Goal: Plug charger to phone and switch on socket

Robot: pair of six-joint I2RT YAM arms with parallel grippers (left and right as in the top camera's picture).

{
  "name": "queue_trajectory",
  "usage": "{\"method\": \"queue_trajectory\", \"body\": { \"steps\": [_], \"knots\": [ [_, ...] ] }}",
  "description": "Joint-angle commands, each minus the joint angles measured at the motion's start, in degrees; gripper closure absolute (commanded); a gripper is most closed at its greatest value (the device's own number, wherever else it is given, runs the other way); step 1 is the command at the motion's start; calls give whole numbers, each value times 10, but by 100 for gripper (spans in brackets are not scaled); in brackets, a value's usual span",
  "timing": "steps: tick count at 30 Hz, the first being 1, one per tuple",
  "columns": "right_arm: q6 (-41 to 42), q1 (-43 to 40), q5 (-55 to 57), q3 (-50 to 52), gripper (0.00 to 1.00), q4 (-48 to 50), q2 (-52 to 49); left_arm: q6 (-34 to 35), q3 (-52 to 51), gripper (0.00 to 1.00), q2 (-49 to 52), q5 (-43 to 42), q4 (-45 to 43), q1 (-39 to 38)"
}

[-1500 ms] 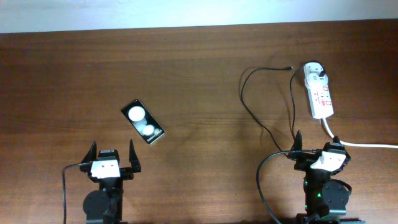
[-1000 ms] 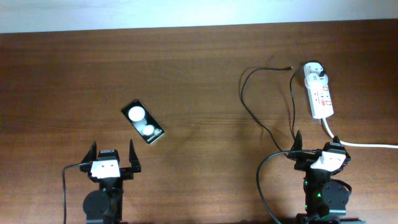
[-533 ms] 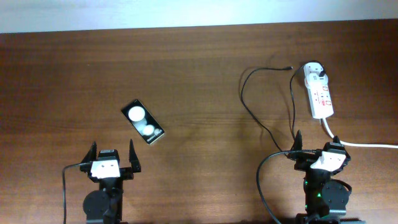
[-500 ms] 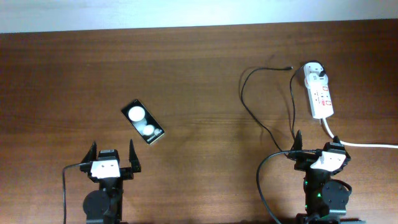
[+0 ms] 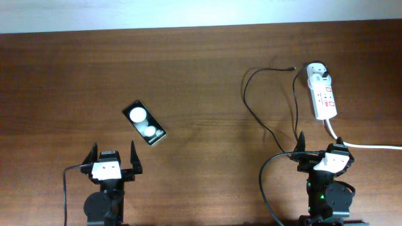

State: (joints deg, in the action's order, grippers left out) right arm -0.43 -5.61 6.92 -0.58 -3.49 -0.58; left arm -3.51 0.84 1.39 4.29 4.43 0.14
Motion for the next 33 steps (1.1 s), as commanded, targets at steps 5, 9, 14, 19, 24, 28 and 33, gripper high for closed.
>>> {"method": "queue_trajectory", "body": {
  "steps": [5, 9, 14, 19, 24, 28, 33],
  "knots": [
    [0, -4, -7, 3, 1, -6, 2, -5, -3, 1, -2, -4, -1, 3],
    [0, -4, -7, 3, 1, -6, 2, -5, -3, 1, -2, -4, -2, 3],
    [0, -4, -7, 3, 1, -6, 2, -2, -3, 1, -2, -58, -19, 2],
    [0, -4, -7, 3, 1, -6, 2, 42, 36, 1, -1, -67, -14, 2],
    [0, -4, -7, 3, 1, -6, 2, 41, 143, 1, 23, -66, 99, 2],
    [0, -4, -7, 3, 1, -6, 2, 42, 251, 1, 96, -64, 184, 2],
    [0, -4, -7, 3, 1, -6, 2, 75, 452, 1, 288, -60, 336, 3]
  ]
}}
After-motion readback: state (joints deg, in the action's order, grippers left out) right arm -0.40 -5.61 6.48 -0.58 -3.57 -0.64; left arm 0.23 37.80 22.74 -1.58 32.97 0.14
